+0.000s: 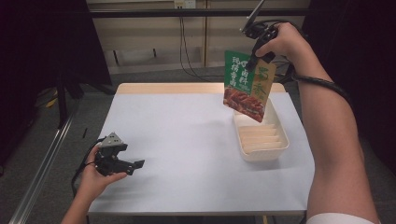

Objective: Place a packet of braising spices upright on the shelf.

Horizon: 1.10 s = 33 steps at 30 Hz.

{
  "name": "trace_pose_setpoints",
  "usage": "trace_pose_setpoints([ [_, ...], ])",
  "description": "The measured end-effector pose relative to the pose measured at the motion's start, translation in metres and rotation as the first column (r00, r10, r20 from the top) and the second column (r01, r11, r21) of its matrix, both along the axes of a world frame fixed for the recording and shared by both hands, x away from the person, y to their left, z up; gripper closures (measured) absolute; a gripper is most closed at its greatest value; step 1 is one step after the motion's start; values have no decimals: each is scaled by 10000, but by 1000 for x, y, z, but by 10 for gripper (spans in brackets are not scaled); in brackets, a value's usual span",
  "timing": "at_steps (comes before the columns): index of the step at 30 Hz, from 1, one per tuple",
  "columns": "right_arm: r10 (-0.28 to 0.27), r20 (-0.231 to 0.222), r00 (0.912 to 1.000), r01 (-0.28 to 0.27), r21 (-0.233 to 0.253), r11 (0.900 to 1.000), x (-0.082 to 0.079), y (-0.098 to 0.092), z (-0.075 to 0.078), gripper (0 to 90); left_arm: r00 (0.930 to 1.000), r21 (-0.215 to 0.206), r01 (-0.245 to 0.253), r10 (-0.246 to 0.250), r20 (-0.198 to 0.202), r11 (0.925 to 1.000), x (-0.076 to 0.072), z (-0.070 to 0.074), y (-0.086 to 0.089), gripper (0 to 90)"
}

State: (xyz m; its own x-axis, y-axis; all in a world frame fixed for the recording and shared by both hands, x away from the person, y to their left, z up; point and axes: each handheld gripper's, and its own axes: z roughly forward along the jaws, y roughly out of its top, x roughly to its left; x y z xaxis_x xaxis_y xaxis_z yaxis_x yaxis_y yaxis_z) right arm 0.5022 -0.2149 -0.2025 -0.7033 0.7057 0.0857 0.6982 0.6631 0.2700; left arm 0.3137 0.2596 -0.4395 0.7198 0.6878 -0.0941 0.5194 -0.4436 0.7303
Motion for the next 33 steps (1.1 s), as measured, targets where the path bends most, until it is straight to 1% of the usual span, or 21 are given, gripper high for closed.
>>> trace_pose_setpoints([
  [2, 97, 0, 10000, -97, -46, 9999, 0, -2, -1, 900, 10000, 39, 11, -11, 8, 10000, 0, 0, 0, 33],
  [6, 71, -62, 10000, -72, -118, 9999, -1, -5, -3, 900, 10000, 17, -35, 35, 39, 10000, 0, 0, 0, 33],
  [7, 117, -56, 9999, -119, -216, 9997, -1, -6, -3, 900, 10000, 47, 7, -7, 13, 10000, 0, 0, 0, 33],
  [8, 61, -55, 10000, -62, -136, 9999, -1, -7, -4, 900, 10000, 10, 2, -2, 20, 10000, 0, 0, 0, 33],
  [12, 80, -15, 10000, -80, -239, 9997, -1, -10, -4, 900, 10000, 20, -15, 15, 28, 10000, 0, 0, 0, 33],
  [13, 204, 5, 9998, -204, -262, 9994, -1, -12, -5, 900, 10000, 28, -15, 15, 24, 10000, 0, 0, 0, 33],
  [14, 55, -9, 10000, -55, -218, 9997, -1, -13, -5, 900, 10000, 54, -17, 17, 14, 10000, 0, 0, 0, 33],
  [15, 151, -2, 9999, -151, -274, 9995, -1, -14, -5, 900, 10000, 65, -20, 20, 17, 10000, 0, 0, 0, 33],
  [16, 40, -39, 10000, -40, -202, 9998, -1, -15, -6, 900, 10000, 49, -17, 17, 27, 10000, 0, 0, 0, 33],
  [17, 145, 2, 9999, -145, -258, 9996, -1, -17, -6, 900, 10000, 54, -30, 30, 20, 10000, 0, 0, 0, 33],
  [18, 48, -14, 10000, -49, -248, 9997, -1, -18, -7, 900, 10000, 50, -31, 31, 17, 10000, 0, 0, 0, 33],
  [19, 128, -33, 9999, -128, -218, 9997, -1, -19, -8, 900, 10000, 25, -22, 22, 18, 10000, 0, 0, 0, 33],
  [23, 86, -31, 10000, -87, -289, 9995, -2, -22, -8, 900, 10000, 18, -30, 30, 15, 10000, 0, 0, -1, 33],
  [24, 109, -1, 9999, -109, -278, 9996, -2, -23, -9, 900, 10000, 22, -35, 35, 18, 10000, 0, 0, -1, 33],
  [25, 72, -73, 9999, -74, -180, 9998, -2, -24, -9, 900, 10000, 87, 27, -28, 23, 10000, 0, 0, 0, 33],
  [28, 184, -34, 9998, -185, -272, 9995, -2, -27, -11, 900, 10000, 96, 6, -6, 17, 10000, 0, 0, -1, 33],
  [29, 122, -72, 9999, -124, -266, 9996, -3, -27, -11, 900, 10000, 102, 29, -29, 19, 9999, 0, 0, -1, 33],
  [30, 195, -9, 9998, -195, -286, 9994, -3, -28, -12, 900, 10000, 104, 36, -36, 18, 9999, 0, 0, -1, 33],
  [31, 208, -74, 9998, -210, -290, 9994, -3, -29, -13, 900, 10000, 109, -4, 3, 44, 9999, 0, 0, -1, 33],
  [33, 193, 23, 9998, -193, -313, 9993, -3, -31, -14, 900, 10000, 55, -63, 62, 44, 10000, 0, -1, -2, 33],
])
